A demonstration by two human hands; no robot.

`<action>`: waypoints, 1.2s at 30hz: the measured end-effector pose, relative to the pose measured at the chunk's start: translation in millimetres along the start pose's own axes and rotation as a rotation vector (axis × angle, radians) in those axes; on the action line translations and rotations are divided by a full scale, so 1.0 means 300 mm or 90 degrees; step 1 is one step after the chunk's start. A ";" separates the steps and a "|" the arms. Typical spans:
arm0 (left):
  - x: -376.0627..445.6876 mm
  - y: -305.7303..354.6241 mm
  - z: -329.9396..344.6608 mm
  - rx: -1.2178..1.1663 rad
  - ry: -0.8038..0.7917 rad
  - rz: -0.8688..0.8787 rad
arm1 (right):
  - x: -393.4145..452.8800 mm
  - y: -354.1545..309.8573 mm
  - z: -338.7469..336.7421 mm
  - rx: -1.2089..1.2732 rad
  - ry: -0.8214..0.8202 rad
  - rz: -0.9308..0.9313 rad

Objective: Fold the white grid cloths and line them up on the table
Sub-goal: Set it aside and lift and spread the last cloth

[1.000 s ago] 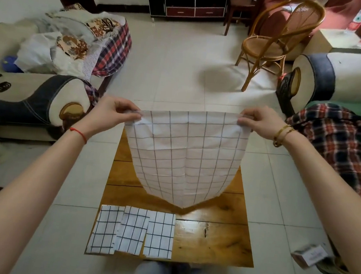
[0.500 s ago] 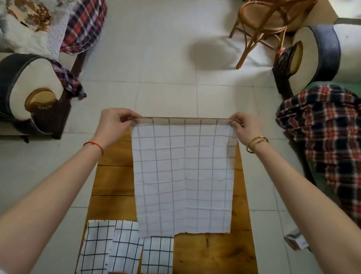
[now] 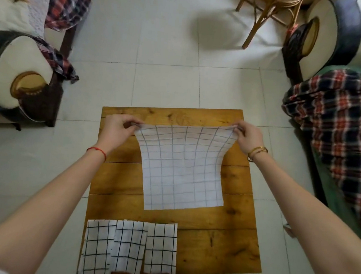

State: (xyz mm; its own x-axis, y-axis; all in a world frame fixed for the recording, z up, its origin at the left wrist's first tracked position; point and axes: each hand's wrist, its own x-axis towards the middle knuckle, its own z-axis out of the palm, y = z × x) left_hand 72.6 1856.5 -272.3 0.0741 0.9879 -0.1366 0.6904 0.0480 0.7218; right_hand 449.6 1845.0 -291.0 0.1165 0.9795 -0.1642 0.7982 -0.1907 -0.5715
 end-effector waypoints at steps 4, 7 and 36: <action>-0.038 -0.035 0.031 0.010 -0.022 -0.022 | -0.028 0.038 0.034 0.000 -0.007 -0.030; -0.071 -0.052 0.040 0.013 -0.035 -0.022 | -0.054 0.065 0.058 -0.022 -0.017 -0.035; -0.450 -0.429 0.550 0.095 -0.208 -0.145 | -0.418 0.424 0.498 -0.226 -0.245 0.031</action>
State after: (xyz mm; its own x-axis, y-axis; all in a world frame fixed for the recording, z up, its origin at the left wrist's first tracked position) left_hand 92.7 1692.4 -458.6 0.1149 0.8549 -0.5059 0.8099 0.2142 0.5461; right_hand 448.2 1688.2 -463.2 -0.0137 0.8628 -0.5054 0.9559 -0.1370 -0.2597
